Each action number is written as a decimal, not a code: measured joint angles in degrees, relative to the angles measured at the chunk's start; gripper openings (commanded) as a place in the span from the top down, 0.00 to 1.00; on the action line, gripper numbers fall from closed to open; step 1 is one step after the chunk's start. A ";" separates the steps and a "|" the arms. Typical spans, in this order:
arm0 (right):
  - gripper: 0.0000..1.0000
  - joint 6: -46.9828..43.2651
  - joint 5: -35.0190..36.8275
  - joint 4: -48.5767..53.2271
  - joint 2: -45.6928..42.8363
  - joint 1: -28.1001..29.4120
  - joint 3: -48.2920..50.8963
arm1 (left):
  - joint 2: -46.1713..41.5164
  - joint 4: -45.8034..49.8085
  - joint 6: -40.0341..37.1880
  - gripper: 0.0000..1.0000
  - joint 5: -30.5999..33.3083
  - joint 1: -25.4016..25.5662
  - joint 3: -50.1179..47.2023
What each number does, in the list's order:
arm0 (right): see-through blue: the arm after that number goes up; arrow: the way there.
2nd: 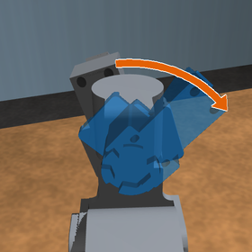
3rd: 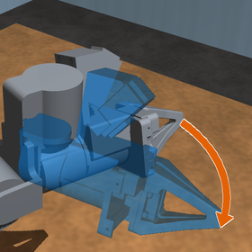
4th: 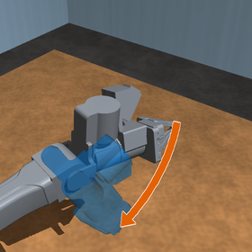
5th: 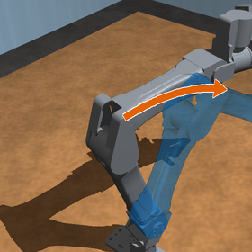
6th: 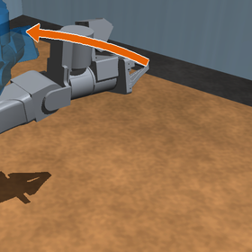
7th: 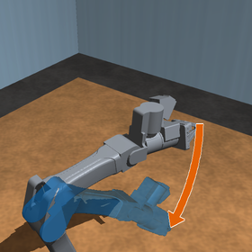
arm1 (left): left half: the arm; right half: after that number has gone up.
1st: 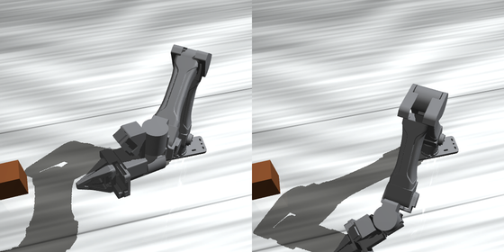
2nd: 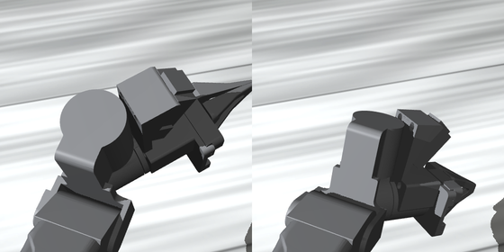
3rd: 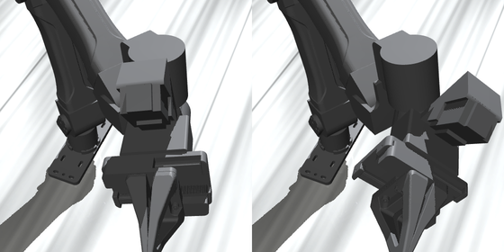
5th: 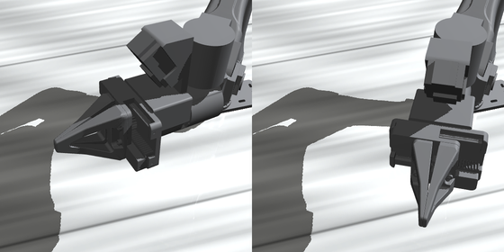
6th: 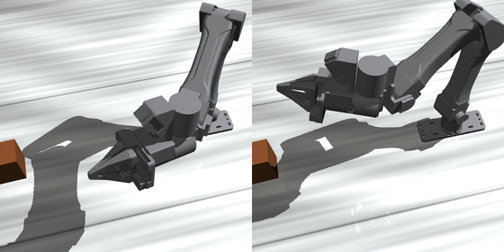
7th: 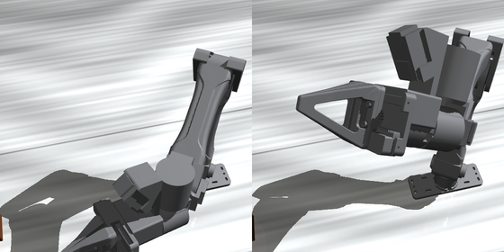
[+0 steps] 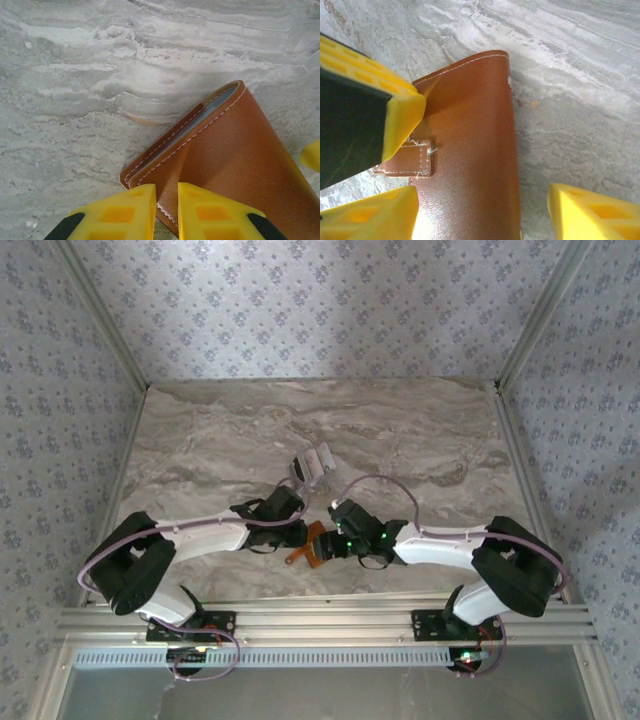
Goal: Put the credit cards into the card holder
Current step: Turn over the card holder at the bottom-center of the table.
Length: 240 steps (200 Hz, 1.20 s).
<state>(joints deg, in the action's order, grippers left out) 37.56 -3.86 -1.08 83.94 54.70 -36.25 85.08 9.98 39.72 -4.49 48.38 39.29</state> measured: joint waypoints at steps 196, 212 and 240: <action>1.00 2.54 22.82 23.96 -18.67 0.85 -4.90 | -14.69 4.35 1.44 0.62 1.14 -4.15 -9.60; 1.00 3.80 31.45 31.91 -18.82 3.54 -7.85 | -17.90 6.27 1.22 0.61 1.44 -6.43 -10.23; 1.00 7.76 41.31 42.51 -10.82 8.31 -12.44 | -19.89 8.15 0.87 0.60 1.55 -7.89 -10.91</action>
<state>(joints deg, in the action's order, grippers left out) 45.32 37.45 41.43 73.12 63.00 -48.69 65.19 18.13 40.60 -2.94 40.49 28.38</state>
